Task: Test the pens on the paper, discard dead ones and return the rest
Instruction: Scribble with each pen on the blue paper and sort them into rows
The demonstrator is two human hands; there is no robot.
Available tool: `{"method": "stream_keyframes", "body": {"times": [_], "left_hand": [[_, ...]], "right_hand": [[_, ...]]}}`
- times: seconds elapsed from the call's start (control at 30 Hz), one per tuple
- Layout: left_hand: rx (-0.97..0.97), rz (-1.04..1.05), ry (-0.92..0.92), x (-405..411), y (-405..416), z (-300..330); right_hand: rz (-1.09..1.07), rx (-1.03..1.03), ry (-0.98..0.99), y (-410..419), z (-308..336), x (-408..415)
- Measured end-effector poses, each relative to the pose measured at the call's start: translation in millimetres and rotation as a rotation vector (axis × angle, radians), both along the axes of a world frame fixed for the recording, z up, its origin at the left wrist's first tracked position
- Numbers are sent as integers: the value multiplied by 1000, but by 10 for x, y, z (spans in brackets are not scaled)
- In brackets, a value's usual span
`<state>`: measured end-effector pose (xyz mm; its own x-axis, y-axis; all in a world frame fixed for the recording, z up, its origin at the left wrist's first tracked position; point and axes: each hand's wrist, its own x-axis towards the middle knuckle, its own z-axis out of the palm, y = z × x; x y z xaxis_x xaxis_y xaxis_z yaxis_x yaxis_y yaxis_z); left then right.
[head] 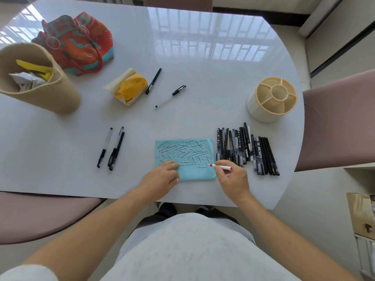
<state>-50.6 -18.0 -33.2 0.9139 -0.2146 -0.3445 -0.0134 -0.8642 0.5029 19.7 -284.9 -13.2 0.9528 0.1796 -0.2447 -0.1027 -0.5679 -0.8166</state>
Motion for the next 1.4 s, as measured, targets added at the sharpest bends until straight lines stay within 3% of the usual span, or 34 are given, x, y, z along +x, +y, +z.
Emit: {"method": "stream_keyframes", "body": {"times": [0.2,0.33,0.53,0.73,1.13,1.4], "left_hand": [[-9,8,22,34,8,33],[-14,13,36,29,7,45],[-45,64,12,52,-33,80],[-134,163,-63,119,-134,247],[-213,175,-36,201,-250,499],[-184,155,-113,278,-293,528]], "right_hand": [[58,-69,-24,36,-21,-26],[-14,-165,-45,-45,20,-2],[-214,144,58,-85,184,-11],[-178,497,261,185,351,-55],[-60,506,328,330,349,-93],[-226,591,363,480,383,-141]]}}
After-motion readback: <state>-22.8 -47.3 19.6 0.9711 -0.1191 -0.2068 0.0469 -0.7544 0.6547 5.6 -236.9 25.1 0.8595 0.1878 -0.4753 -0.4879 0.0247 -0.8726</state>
